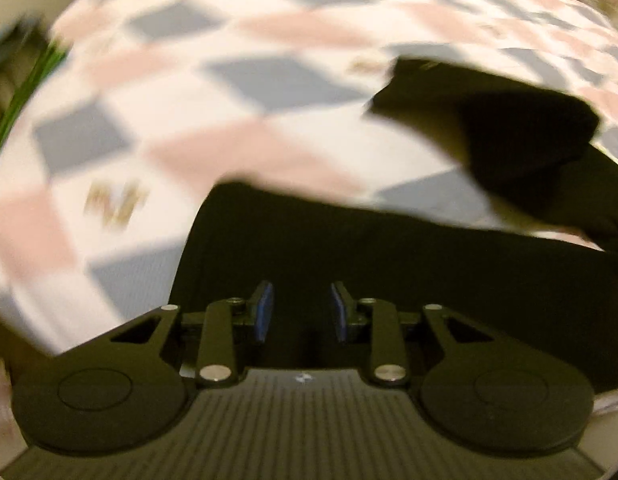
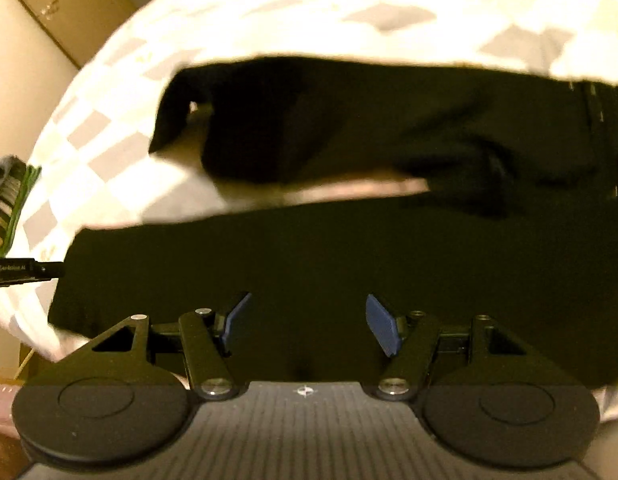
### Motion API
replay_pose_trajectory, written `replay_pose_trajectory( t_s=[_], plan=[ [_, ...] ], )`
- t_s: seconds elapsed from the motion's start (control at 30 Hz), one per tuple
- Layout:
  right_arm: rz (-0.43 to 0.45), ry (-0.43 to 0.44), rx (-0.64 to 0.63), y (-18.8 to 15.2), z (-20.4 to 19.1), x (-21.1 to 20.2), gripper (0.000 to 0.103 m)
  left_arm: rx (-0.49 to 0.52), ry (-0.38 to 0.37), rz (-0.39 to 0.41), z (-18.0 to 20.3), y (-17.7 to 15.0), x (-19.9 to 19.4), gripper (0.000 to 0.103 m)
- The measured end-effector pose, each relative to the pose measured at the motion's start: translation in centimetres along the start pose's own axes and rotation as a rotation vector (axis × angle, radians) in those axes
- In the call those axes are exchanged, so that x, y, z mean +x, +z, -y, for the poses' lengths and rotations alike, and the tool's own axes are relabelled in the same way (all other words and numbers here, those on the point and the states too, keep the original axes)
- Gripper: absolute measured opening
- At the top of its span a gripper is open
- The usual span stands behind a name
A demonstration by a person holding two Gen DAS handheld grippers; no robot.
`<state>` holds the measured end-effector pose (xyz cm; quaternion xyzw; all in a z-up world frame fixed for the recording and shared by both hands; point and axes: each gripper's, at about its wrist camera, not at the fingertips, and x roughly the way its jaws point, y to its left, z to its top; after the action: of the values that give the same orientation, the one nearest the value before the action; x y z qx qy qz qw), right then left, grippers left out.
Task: Fold clothes
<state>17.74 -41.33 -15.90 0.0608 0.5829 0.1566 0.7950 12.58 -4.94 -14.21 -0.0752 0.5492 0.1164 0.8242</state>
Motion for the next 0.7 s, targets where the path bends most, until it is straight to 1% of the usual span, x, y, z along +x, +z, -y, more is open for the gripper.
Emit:
replay_pose_trajectory(
  t_s=[0.07, 0.13, 0.27, 0.43, 0.47, 0.57, 0.7],
  plan=[
    [0.026, -0.002, -0.005, 1.2, -0.6, 0.0, 0.066, 0.096, -0.008, 0.052, 1.6, 1.3, -0.3, 0.026],
    [0.051, -0.004, -0.011, 2.4, -1.1, 0.0, 0.065, 0.204, 0.001, 0.1, 3.4, 2.4, 0.1, 0.026],
    [0.103, -0.007, -0.022, 4.9, -2.3, 0.0, 0.065, 0.413, 0.026, 0.169, 6.6, 4.8, 2.6, 0.029],
    [0.127, -0.034, -0.001, 7.7, -3.1, 0.7, 0.066, 0.626, 0.063, 0.234, 8.7, 7.0, 7.1, 0.03],
    [0.133, -0.035, 0.013, 8.2, -3.1, 0.8, 0.066, 0.668, 0.071, 0.247, 9.1, 7.5, 8.0, 0.033],
    [0.144, -0.038, 0.055, 9.6, -2.8, 1.3, 0.067, 0.793, 0.094, 0.286, 10.2, 8.7, 10.7, 0.035],
    [0.146, -0.02, 0.117, 11.0, -1.8, 1.8, 0.067, 0.927, 0.131, 0.295, 11.1, 8.8, 13.6, 0.036]
  ],
)
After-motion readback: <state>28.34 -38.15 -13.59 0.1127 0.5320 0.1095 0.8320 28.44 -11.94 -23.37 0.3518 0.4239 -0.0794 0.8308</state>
